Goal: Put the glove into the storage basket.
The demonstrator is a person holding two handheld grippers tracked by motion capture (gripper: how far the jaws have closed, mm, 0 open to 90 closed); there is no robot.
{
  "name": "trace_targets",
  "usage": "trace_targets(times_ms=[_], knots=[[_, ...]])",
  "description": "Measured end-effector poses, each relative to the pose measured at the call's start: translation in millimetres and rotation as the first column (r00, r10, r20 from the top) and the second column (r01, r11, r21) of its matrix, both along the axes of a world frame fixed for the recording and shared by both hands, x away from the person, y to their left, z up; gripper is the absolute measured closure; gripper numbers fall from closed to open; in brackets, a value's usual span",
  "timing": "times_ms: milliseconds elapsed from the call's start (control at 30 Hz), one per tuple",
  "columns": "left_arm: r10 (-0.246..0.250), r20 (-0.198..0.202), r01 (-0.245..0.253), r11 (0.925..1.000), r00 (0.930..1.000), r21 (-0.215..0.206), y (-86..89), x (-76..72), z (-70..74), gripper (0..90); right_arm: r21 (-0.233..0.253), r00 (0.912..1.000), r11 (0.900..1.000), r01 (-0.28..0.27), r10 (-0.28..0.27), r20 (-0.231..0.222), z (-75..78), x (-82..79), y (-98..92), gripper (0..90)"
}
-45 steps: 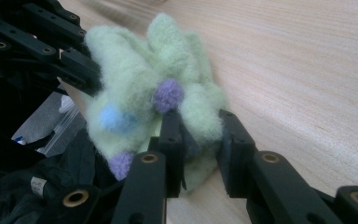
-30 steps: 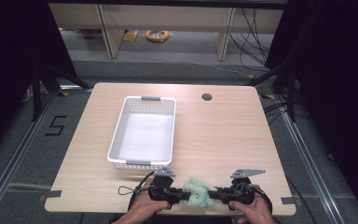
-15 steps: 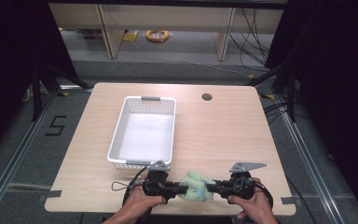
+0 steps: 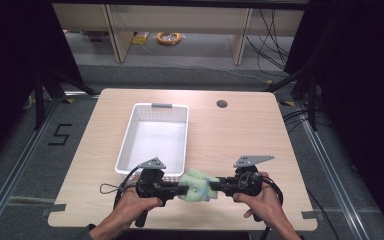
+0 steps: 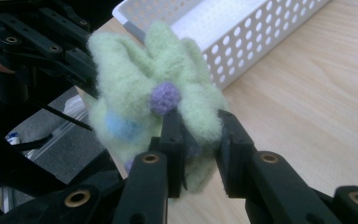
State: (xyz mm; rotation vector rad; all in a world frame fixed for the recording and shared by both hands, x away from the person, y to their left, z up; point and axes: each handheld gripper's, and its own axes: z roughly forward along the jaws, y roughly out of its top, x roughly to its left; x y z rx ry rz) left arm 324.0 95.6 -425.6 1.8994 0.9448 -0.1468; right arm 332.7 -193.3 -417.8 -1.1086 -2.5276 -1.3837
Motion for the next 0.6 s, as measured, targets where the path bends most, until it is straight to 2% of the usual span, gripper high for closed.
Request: trace_targets(times_ms=[33,200,233,267,300,400,467,500,600], knots=[[0.009,0.000,-0.009,1.0000,1.0000,-0.001,5.3,2.0,3.5,77.0,-0.014,1.0000,1.000,0.001,-0.001,-0.002,5.0,3.8,5.8,75.2],[0.026,-0.001,-0.026,0.9997,0.9997,0.001,16.8,6.2,13.2,76.9,-0.008,0.9998,1.000,-0.007,0.007,-0.019,16.1,12.3,17.0,75.1],[0.015,-0.002,-0.015,0.9999,0.9999,-0.002,20.1,8.2,15.4,76.9,-0.003,0.9998,1.000,-0.009,0.009,-0.017,18.5,14.5,20.2,75.2],[0.026,0.002,-0.026,0.9996,0.9997,0.005,23.0,9.0,18.3,76.9,-0.021,0.9998,1.000,-0.017,0.017,0.002,21.3,18.4,21.7,75.2],[0.031,0.010,-0.031,0.9995,0.9995,0.008,28.1,11.4,23.0,76.9,-0.017,0.9995,0.999,-0.028,0.028,0.012,26.6,23.7,27.4,75.2],[0.053,0.021,-0.054,0.9984,0.9984,0.020,32.9,13.0,28.0,76.9,-0.021,0.9991,0.999,-0.038,0.039,0.016,31.8,28.6,33.7,75.1],[0.049,0.011,-0.049,0.9987,0.9987,0.013,39.1,17.0,31.0,76.8,-0.021,0.9990,0.999,-0.044,0.045,0.009,36.9,33.1,40.0,75.2],[0.053,0.007,-0.053,0.9984,0.9986,0.019,42.1,18.7,32.4,76.9,-0.026,0.9984,0.998,-0.049,0.050,0.026,38.5,37.0,42.7,75.1],[0.070,-0.001,-0.070,0.9973,0.9976,0.025,52.1,24.3,35.2,76.8,-0.032,0.9980,0.998,-0.060,0.061,0.018,42.8,44.7,54.0,75.2]])
